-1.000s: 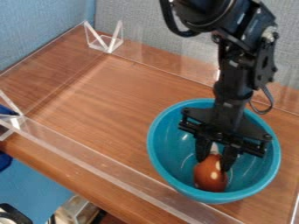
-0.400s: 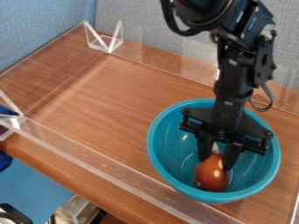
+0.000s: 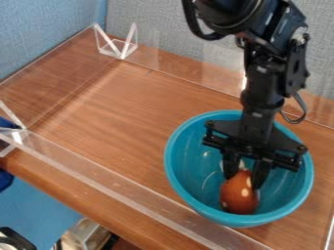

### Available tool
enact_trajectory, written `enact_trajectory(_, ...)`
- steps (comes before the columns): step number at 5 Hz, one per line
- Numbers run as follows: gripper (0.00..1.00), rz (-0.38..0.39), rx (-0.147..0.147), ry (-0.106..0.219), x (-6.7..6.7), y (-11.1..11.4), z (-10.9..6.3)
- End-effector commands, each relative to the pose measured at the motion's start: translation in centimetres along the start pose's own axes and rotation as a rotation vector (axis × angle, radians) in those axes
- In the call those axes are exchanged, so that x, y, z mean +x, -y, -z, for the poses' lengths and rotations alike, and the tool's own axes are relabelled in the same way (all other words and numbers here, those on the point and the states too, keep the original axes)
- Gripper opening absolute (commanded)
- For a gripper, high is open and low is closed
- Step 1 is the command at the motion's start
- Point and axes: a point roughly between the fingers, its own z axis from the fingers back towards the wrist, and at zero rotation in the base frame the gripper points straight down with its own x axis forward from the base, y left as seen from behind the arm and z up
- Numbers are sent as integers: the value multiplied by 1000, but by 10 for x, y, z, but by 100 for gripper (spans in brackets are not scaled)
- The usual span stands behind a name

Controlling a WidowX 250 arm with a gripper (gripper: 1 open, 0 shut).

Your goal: Remove the mushroom from inside the blue bowl and put it on the table

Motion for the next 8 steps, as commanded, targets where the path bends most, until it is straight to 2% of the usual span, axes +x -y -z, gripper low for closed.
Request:
enact_trajectory(1, 0, -20, -27, 45, 12, 2, -9)
enact_trajectory(4, 0, -54, -39, 36, 17, 5, -1)
enact_trajectory(8, 0, -59, -47, 52, 14, 2, -17)
